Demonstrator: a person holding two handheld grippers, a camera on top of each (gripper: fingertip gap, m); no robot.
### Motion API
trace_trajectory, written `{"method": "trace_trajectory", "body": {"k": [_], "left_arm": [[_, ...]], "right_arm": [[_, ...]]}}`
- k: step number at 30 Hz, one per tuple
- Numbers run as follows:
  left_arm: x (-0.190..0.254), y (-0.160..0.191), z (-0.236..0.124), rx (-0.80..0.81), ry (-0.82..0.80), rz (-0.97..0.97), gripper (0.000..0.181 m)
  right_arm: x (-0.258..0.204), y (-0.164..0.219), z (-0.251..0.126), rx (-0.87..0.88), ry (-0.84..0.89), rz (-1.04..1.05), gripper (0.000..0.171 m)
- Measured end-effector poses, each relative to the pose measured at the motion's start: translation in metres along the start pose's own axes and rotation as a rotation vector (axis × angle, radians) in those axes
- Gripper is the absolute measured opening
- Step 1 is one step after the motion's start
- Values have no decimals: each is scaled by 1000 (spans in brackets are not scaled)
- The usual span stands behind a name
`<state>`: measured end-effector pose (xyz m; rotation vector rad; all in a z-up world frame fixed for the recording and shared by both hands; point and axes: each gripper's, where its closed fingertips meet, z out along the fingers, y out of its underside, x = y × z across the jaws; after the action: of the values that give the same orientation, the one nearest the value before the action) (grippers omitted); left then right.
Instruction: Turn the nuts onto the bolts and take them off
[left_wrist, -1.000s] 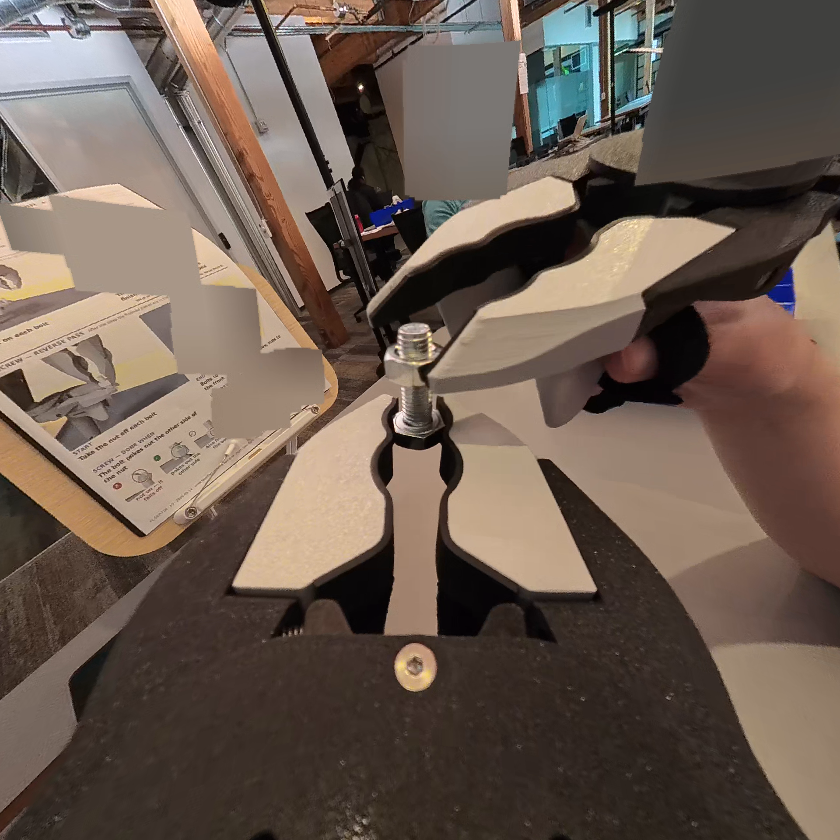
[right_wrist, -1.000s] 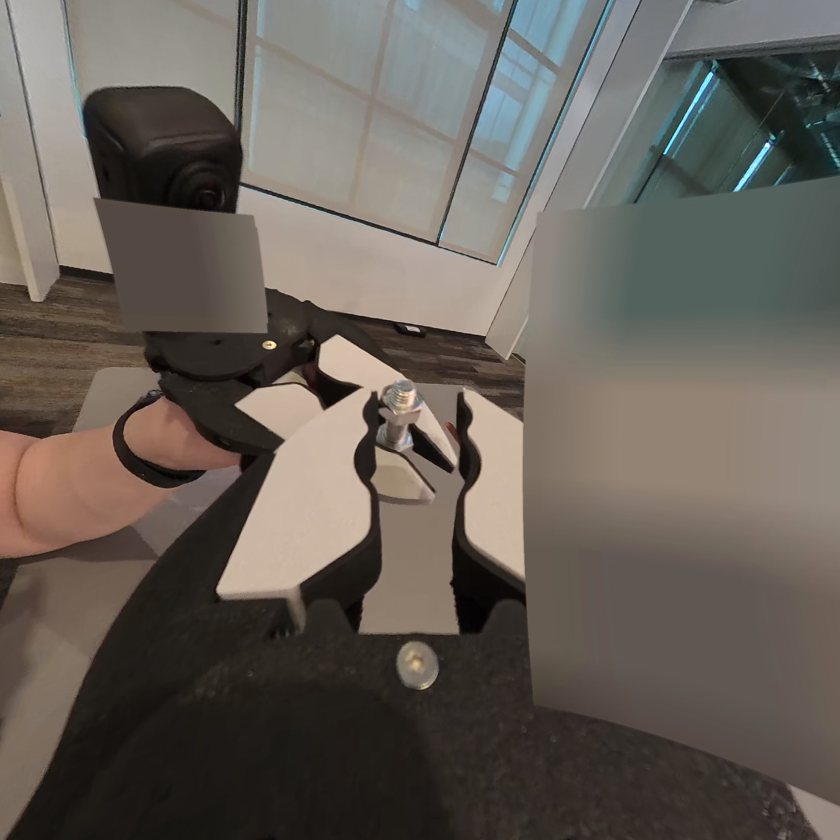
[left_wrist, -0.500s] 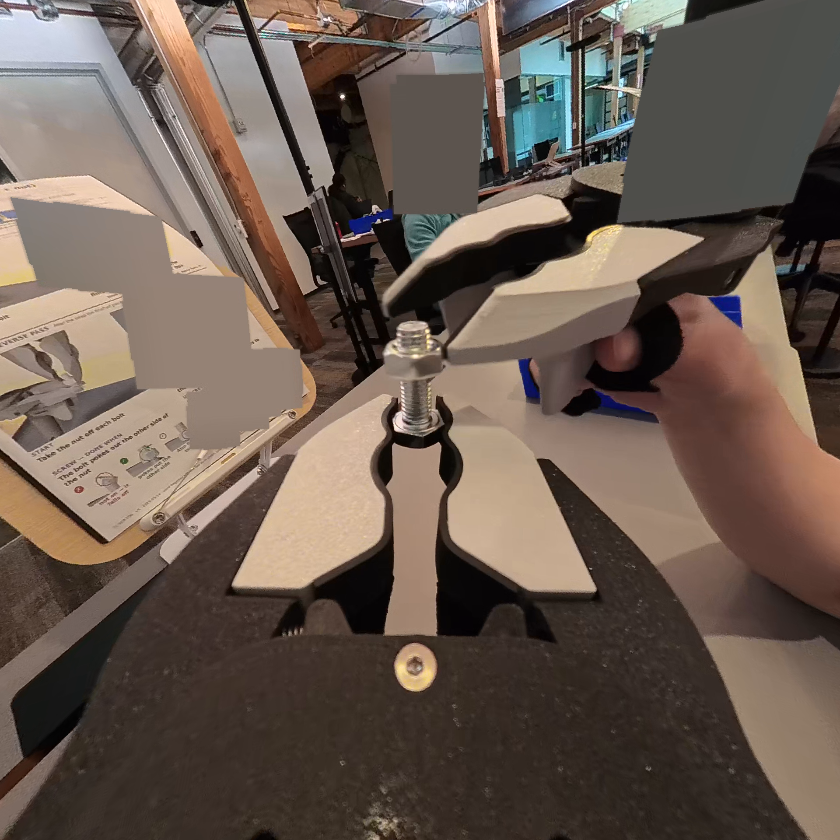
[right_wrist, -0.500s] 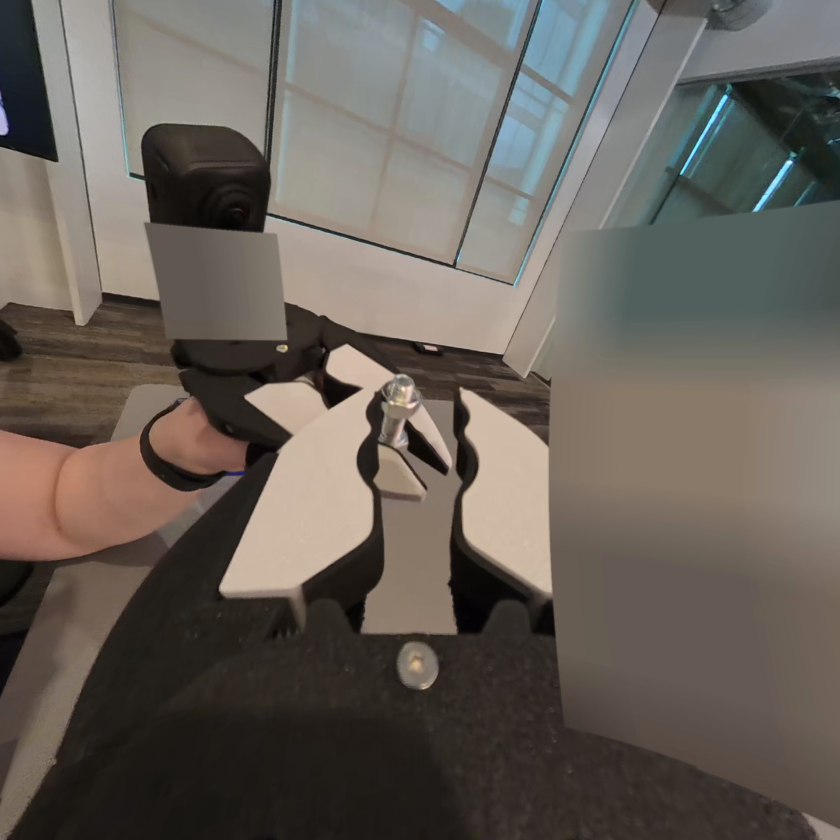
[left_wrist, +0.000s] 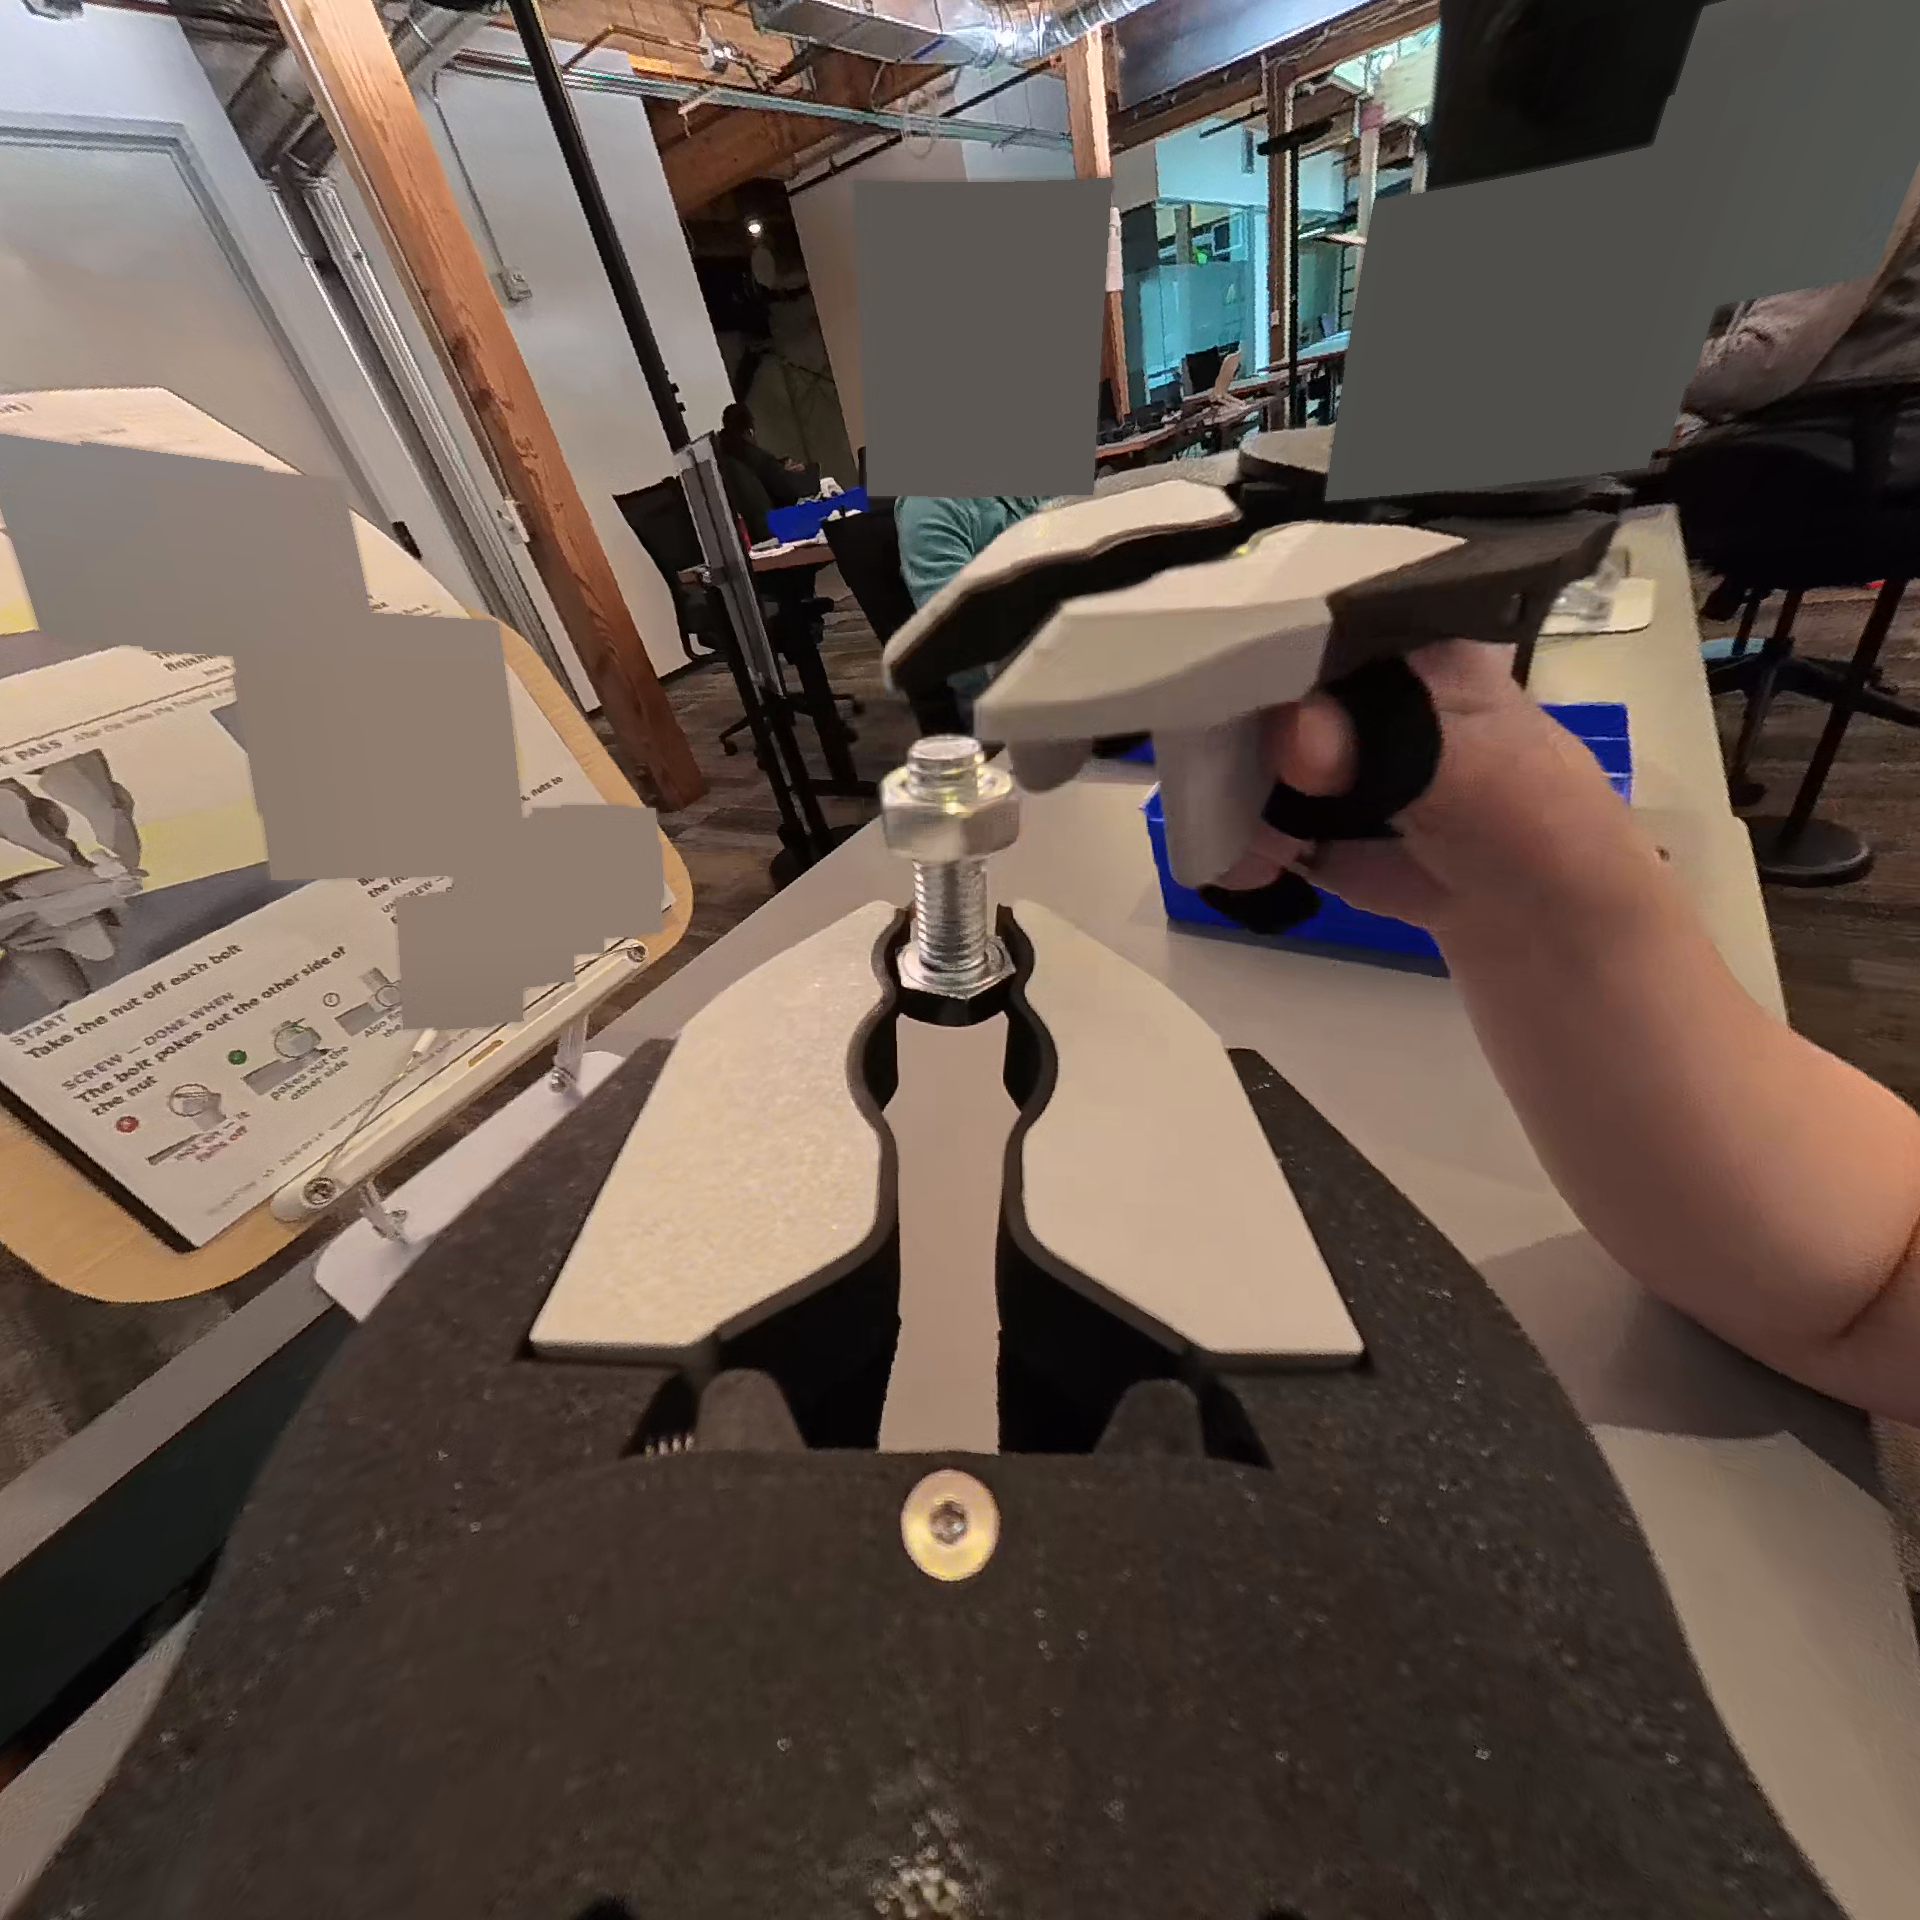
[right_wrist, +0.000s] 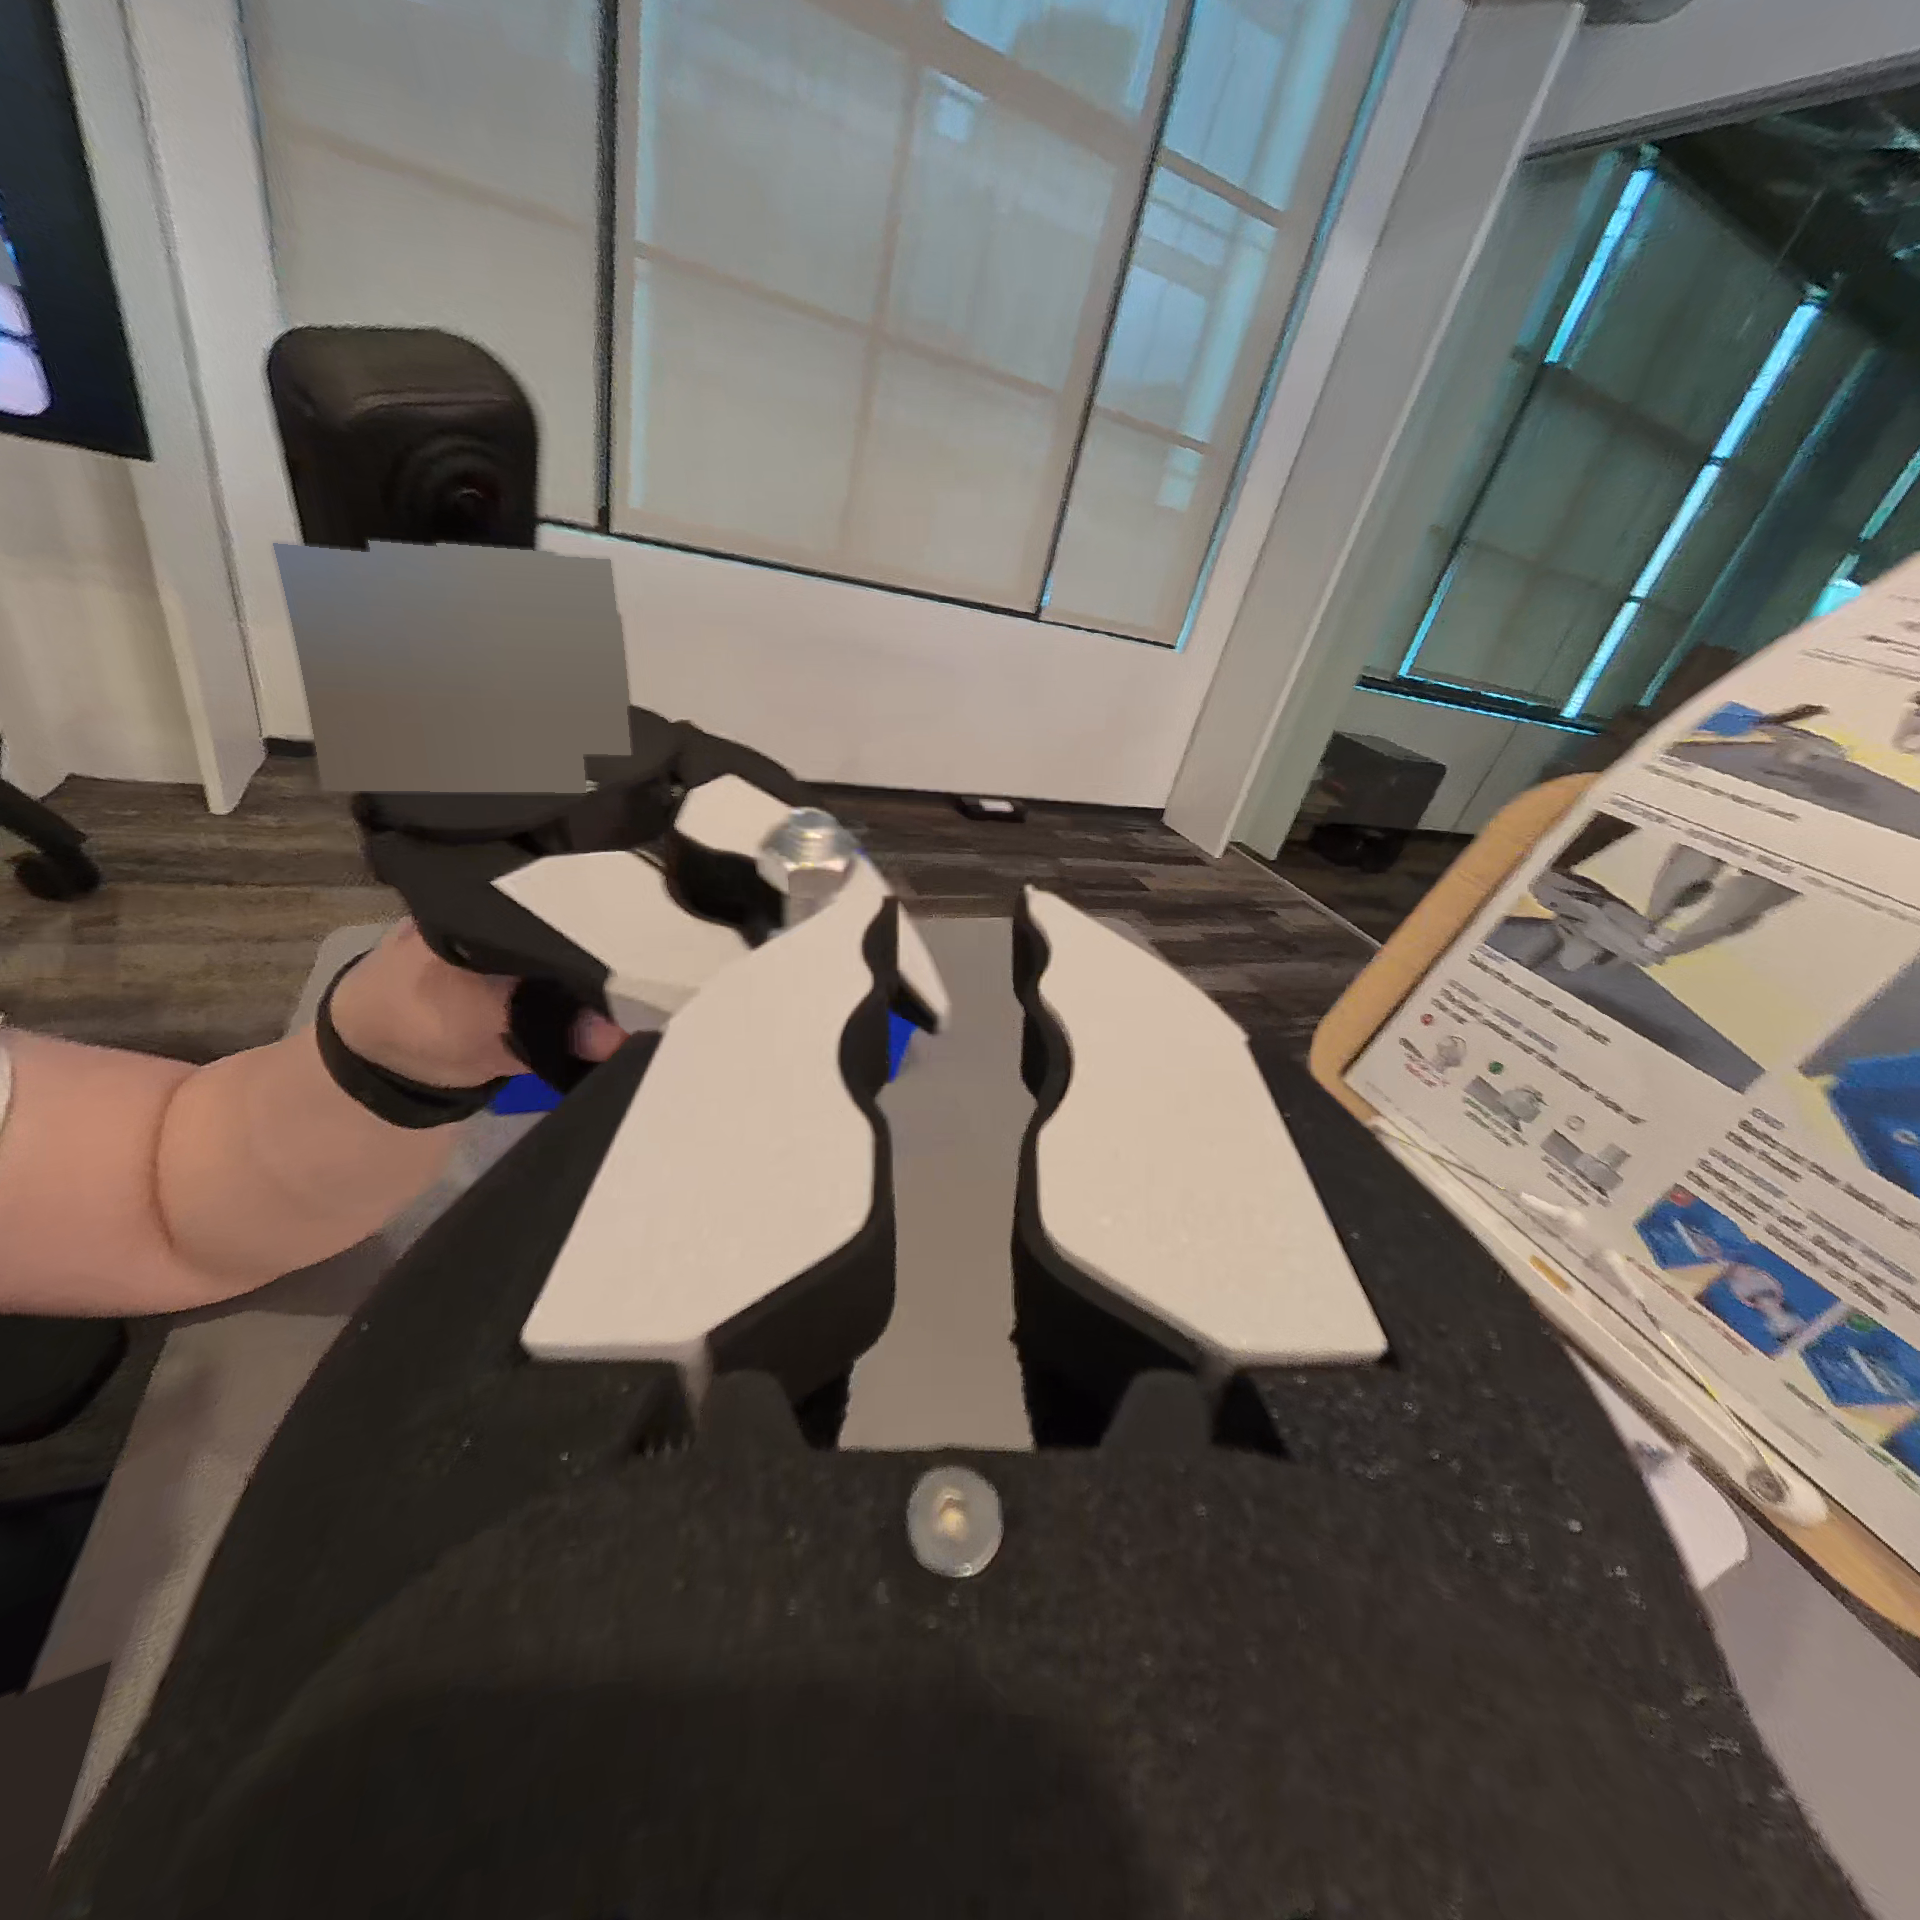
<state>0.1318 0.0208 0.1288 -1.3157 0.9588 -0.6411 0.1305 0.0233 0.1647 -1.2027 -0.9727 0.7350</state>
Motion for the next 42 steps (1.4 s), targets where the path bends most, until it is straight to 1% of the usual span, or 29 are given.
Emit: {"method": "trace_trajectory", "body": {"k": [2, 6, 9, 10, 11, 12, 13, 16, 20, 22, 24, 26, 29, 33, 35, 37, 39, 42], "left_arm": [[0, 0, 0, 1, 2, -4, 16], [4, 3, 4, -8, 15, -2, 15], [6, 2, 3, -8, 19, 2, 15], [6, 1, 2, -4, 14, 1, 15], [4, -1, 0, 2, 7, -2, 15], [3, -1, -1, 5, 10, -5, 15], [2, -2, -2, 4, 14, -12, 15], [2, -1, -1, 3, 19, -17, 15], [7, 0, 1, -1, 32, -9, 15], [8, -1, 1, -2, 25, -1, 15], [5, -2, -1, 3, 13, -2, 15], [5, -3, -2, 7, 30, -22, 15], [3, -1, -1, 0, 18, -12, 15], [8, 1, 2, -8, 30, -7, 15], [8, 0, 1, -7, 24, -2, 15], [5, -1, -1, -2, 13, -3, 15], [4, -2, -2, 2, 20, -14, 15], [3, -2, -2, 0, 14, -8, 16]], "right_arm": [[-1, -4, -3, 26, -26, 30, 21], [-30, -4, 9, 13, -124, 11, 25], [-27, 1, 14, -21, -71, -39, 25], [-24, 0, 12, -9, -66, -32, 31], [-21, 0, 10, -4, -75, -4, 31], [-17, -1, 7, 3, -77, 26, 27], [-12, -2, 5, 22, -69, 46, 19], [-17, -7, 2, 51, -111, 74, 22], [-31, -6, 12, 37, -136, 44, 25], [-29, -2, 13, 22, -122, 35, 25], [-23, -1, 10, 22, -131, 74, 28], [-13, -3, 5, 39, -108, 106, 19], [-19, -9, 3, 72, -143, 117, 20], [-32, -6, 12, 41, -135, 49, 23], [-28, -3, 13, 24, -109, 29, 23], [-23, -3, 9, 29, -114, 57, 26], [-13, -4, 4, 40, -89, 80, 18], [-18, -13, 1, 87, -115, 82, 19]]}}
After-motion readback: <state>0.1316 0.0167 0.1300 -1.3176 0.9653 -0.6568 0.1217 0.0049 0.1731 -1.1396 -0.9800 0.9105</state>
